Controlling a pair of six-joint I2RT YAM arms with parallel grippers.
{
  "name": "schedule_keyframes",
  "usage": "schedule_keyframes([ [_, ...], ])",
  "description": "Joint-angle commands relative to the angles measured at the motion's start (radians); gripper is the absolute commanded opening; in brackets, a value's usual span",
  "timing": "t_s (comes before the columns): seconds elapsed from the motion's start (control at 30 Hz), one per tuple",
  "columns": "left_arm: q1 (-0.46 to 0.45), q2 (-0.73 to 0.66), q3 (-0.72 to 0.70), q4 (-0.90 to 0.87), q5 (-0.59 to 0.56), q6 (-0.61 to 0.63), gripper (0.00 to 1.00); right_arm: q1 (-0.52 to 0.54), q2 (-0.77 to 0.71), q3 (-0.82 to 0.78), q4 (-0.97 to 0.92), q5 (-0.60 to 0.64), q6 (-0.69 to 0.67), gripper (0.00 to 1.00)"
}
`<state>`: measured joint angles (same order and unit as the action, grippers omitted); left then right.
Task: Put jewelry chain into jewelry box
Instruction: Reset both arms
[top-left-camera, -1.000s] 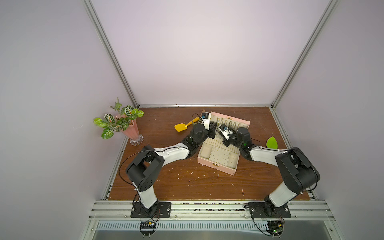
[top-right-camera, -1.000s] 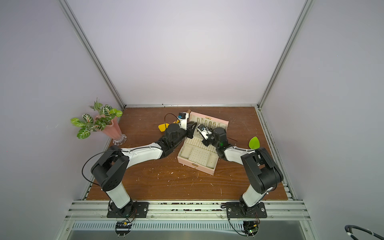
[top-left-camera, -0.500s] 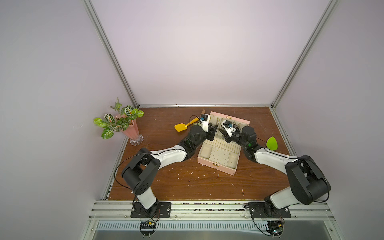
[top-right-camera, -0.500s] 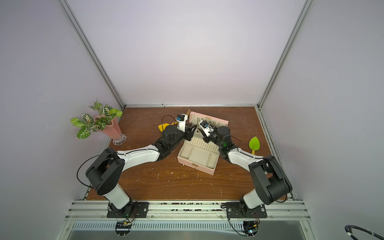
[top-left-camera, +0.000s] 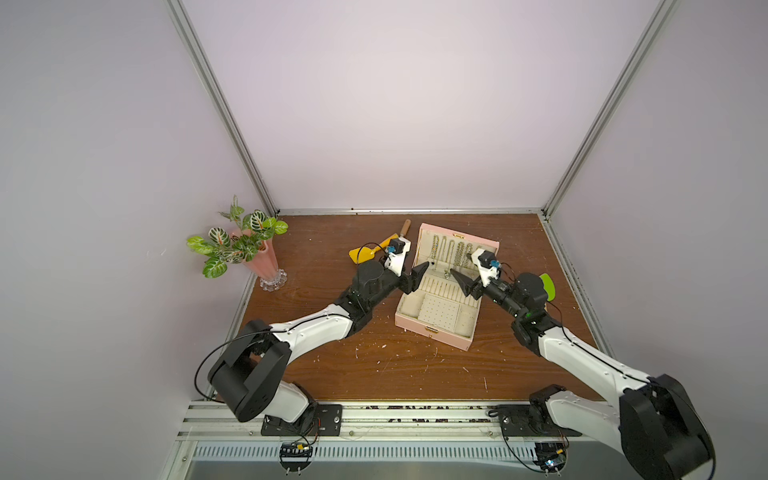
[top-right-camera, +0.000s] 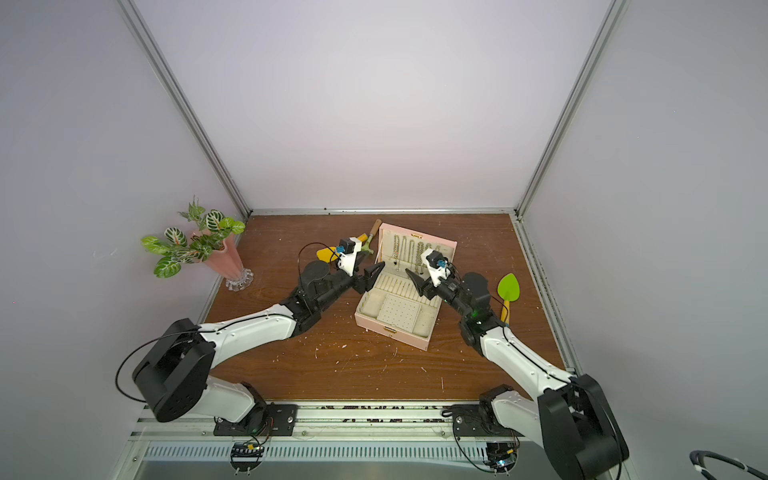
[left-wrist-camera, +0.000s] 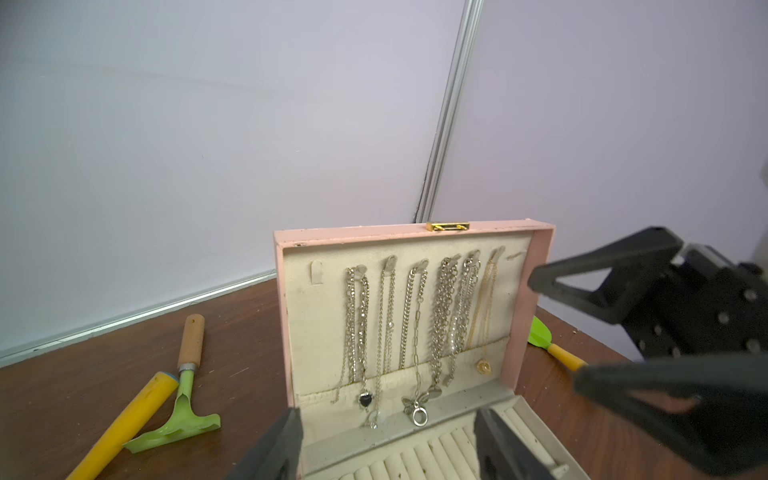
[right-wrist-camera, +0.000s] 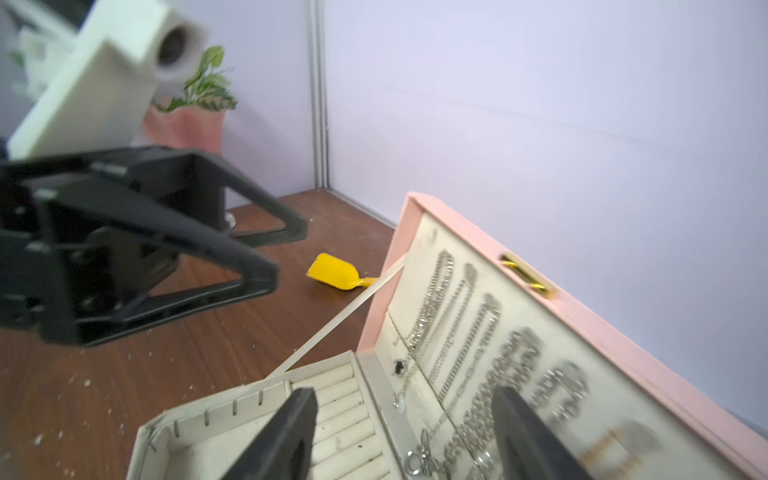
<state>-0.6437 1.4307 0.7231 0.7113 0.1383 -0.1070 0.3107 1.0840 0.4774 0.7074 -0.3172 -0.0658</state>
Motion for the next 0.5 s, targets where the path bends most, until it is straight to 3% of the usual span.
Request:
schedule_keyframes([
  [0.0, 0.082, -0.067, -0.082, -0.019, 0.032, 0.011, 0.73, -0.088, -0.086, -0.047, -0.024, 0.095, 0.137, 0.75],
  [0.27, 0.425, -0.246, -0.337, 0.049, -0.062, -0.15, 0.82, -0.42, -0.172, -0.193, -0.052, 0.18, 0.29, 0.96],
  [0.47, 0.55, -0.308, -0.44, 0.081, -0.243, -0.109, 0.96, -0.435, -0.105, -0.311, 0.106, 0.314, 0.232, 0.99],
])
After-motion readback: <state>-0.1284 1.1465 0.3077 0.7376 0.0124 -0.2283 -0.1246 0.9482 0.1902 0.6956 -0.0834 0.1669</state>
